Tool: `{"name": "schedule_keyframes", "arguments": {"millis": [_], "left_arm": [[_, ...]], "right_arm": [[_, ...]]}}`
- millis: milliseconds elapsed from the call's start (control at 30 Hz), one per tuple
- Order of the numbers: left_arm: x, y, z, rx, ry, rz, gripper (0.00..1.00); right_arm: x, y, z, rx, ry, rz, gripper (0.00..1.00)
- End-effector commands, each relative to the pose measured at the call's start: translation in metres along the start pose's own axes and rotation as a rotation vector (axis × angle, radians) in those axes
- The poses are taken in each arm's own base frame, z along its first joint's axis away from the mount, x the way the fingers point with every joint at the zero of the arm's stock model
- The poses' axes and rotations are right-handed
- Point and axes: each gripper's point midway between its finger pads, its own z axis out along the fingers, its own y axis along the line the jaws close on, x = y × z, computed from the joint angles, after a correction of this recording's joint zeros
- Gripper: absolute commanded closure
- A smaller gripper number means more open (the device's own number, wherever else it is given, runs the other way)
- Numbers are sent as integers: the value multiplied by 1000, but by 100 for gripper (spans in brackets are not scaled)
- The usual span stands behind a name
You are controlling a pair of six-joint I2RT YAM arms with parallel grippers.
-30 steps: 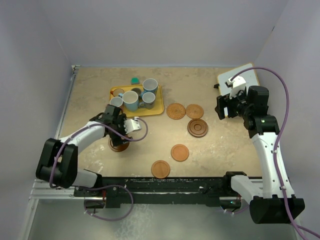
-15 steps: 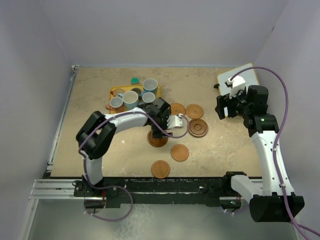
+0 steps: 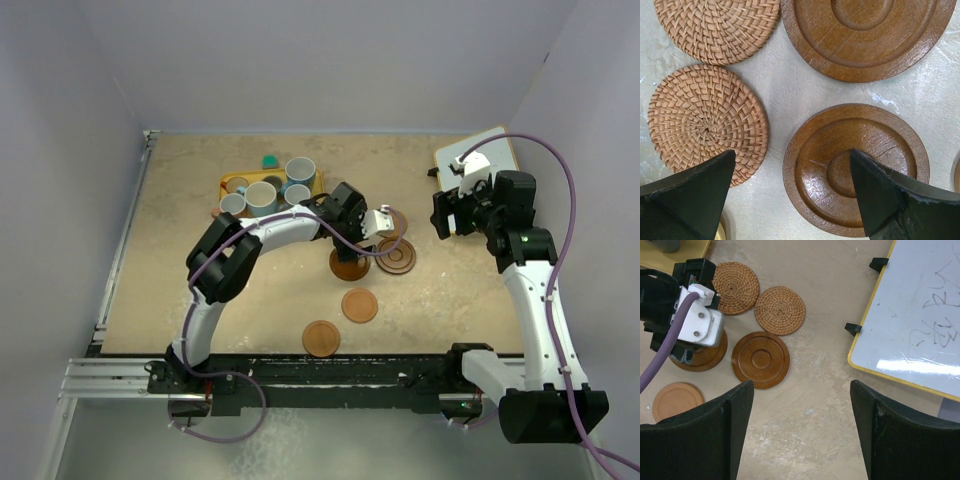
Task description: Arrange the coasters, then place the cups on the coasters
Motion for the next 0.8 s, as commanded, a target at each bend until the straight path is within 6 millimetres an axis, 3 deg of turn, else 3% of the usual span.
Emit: {"name": "schedule_keyframes", "arguments": {"millis": [0,233,433,600,767], "left_arm": [[-15,15,6,-68,-44,-16,9],[-33,19,6,-68,-102,-73,9],[-57,20,-22,-70,-164,-59,9],[-80,6,-52,-19,-240,-51,8],[-72,-24,-60,36,-236,-6,8]], "right_arm": [[-10,-4,-6,14,-28,-18,20],[-10,-5,-7,19,-29,-19,20],[-10,-4,-7,18,-30,-19,20],[-12,-4,-9,19,-35,-22,20],[-13,7,-13,-27,-47,8,20]]}}
